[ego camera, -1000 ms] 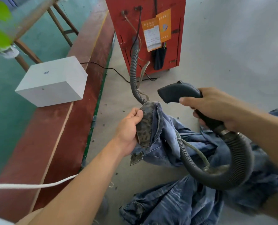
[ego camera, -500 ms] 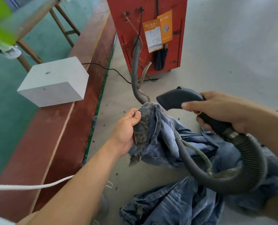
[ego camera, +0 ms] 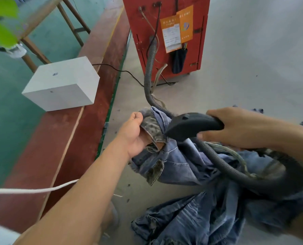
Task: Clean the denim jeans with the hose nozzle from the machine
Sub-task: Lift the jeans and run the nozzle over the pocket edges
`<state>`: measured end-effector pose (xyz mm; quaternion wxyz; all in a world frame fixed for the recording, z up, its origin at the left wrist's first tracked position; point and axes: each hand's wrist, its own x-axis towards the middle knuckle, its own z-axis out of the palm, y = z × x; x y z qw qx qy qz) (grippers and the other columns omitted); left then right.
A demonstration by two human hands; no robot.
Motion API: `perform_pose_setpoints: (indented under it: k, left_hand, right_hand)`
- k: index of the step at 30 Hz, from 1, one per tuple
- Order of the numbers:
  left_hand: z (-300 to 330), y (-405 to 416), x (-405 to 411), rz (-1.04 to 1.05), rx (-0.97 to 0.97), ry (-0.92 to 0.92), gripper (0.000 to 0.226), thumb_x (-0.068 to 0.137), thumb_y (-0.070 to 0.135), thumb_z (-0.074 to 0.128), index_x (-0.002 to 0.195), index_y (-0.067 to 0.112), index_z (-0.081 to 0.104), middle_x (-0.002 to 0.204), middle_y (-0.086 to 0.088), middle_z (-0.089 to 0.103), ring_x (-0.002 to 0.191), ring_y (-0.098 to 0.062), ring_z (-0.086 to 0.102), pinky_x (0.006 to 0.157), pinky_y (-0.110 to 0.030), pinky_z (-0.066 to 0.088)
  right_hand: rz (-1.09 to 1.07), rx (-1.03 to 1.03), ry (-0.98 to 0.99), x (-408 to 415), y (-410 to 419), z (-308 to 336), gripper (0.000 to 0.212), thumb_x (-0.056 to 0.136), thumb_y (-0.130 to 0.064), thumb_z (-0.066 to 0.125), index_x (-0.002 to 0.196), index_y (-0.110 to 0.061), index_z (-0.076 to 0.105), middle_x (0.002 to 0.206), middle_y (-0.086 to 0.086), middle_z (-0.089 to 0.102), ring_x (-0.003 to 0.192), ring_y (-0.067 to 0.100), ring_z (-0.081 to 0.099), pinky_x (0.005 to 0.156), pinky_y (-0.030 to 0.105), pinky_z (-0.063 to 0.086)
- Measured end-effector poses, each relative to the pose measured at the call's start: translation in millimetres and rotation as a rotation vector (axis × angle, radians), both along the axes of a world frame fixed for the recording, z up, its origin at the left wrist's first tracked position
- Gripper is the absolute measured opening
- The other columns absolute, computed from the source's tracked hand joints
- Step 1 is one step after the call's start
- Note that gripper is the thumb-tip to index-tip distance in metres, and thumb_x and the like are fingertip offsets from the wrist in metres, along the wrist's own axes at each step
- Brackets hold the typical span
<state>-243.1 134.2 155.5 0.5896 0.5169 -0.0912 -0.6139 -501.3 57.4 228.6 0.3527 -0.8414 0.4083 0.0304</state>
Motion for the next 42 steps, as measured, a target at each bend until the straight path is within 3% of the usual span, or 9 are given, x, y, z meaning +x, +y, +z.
perform_pose_setpoints:
  k: [4, 7, 12, 16, 22, 31, 36, 38, 42]
  left_hand:
    - [-5.9, -2.2, -9.0, -0.009, 0.062, -0.091, 0.023, 0.114, 0.025, 0.032, 0.102, 0.018, 0.05, 0.102, -0.013, 0.071, 0.083, -0.022, 0.071, 0.068, -0.041, 0.064]
    - [-7.3, -3.1, -9.7, 0.017, 0.087, -0.116, 0.023, 0.114, 0.023, 0.033, 0.096, 0.019, 0.048, 0.099, -0.012, 0.067, 0.083, -0.022, 0.067, 0.079, -0.043, 0.062]
    - [-8.2, -5.7, -7.8, 0.033, 0.099, -0.066, 0.021, 0.114, 0.024, 0.033, 0.11, 0.015, 0.051, 0.107, -0.015, 0.068, 0.085, -0.024, 0.07, 0.065, -0.04, 0.063]
    - [-4.7, -7.4, -9.5, 0.034, 0.133, -0.003, 0.036, 0.113, 0.03, 0.038, 0.131, 0.007, 0.059, 0.107, -0.016, 0.074, 0.085, -0.024, 0.074, 0.065, -0.036, 0.062]
    - [14.1, -11.1, 0.8, -0.058, 0.021, -0.024, 0.049, 0.105, 0.037, 0.054, 0.142, 0.005, 0.059, 0.137, -0.017, 0.065, 0.124, -0.029, 0.065, 0.104, -0.042, 0.055]
    - [19.3, -10.1, -0.8, -0.21, -0.065, -0.252, 0.047, 0.097, -0.011, 0.049, 0.135, 0.015, 0.042, 0.123, -0.015, 0.06, 0.102, -0.031, 0.062, 0.08, -0.047, 0.056]
    - [38.1, -6.0, 3.3, -0.231, -0.167, -0.194, 0.072, 0.073, 0.0, 0.047, 0.142, 0.018, 0.036, 0.129, -0.019, 0.057, 0.114, -0.035, 0.061, 0.102, -0.057, 0.052]
    - [39.9, -4.6, -1.5, -0.273, -0.194, -0.147, 0.078, 0.071, 0.006, 0.046, 0.146, 0.021, 0.034, 0.129, -0.018, 0.057, 0.11, -0.036, 0.063, 0.095, -0.058, 0.053]
    - [36.3, -3.7, -6.0, -0.379, -0.299, -0.02, 0.081, 0.077, 0.011, 0.045, 0.153, 0.031, 0.026, 0.119, -0.015, 0.067, 0.094, -0.034, 0.067, 0.083, -0.049, 0.055]
  right_hand:
    - [-0.052, -0.015, -0.061, 19.2, 6.4, -12.3, 0.022, 0.093, -0.05, 0.068, 0.089, -0.03, 0.061, 0.057, -0.013, 0.065, 0.045, -0.002, 0.057, 0.041, 0.015, 0.041]
    - [-0.209, -0.056, -0.175, 22.9, 1.4, -11.1, 0.022, 0.095, -0.05, 0.067, 0.09, -0.03, 0.059, 0.054, -0.005, 0.065, 0.038, 0.003, 0.055, 0.041, 0.021, 0.043]
    - [-0.06, 0.069, -0.063, 9.7, 2.7, -4.5, 0.019, 0.09, -0.054, 0.069, 0.084, -0.038, 0.061, 0.055, -0.007, 0.067, 0.039, 0.008, 0.059, 0.039, 0.017, 0.043]
    - [-0.161, 0.088, -0.103, 23.4, 4.9, -14.4, 0.03, 0.094, -0.051, 0.068, 0.089, -0.021, 0.064, 0.053, -0.002, 0.064, 0.04, 0.01, 0.057, 0.041, 0.023, 0.047]
    - [-0.286, 0.033, -0.167, 18.8, 3.2, -19.9, 0.037, 0.095, -0.052, 0.066, 0.088, -0.015, 0.062, 0.046, -0.003, 0.059, 0.035, 0.009, 0.051, 0.046, 0.033, 0.046]
    - [-0.58, 0.222, -0.528, 12.4, -8.1, -19.3, 0.037, 0.093, -0.042, 0.076, 0.086, -0.008, 0.065, 0.057, 0.004, 0.063, 0.046, 0.017, 0.057, 0.043, 0.025, 0.049]
    - [-0.6, 0.327, -0.447, 15.5, -5.1, -34.6, 0.04, 0.081, -0.033, 0.089, 0.098, -0.005, 0.066, 0.068, 0.008, 0.074, 0.058, 0.018, 0.065, 0.055, 0.035, 0.058]
    - [-0.578, 0.274, -0.425, 25.9, -3.5, -40.9, 0.043, 0.078, -0.032, 0.092, 0.088, -0.001, 0.065, 0.068, 0.011, 0.073, 0.06, 0.019, 0.063, 0.061, 0.042, 0.057]
    - [-0.591, 0.248, -0.442, 49.7, -2.5, -47.9, 0.037, 0.078, -0.026, 0.091, 0.085, -0.002, 0.064, 0.06, 0.004, 0.062, 0.046, 0.01, 0.059, 0.043, 0.025, 0.047]
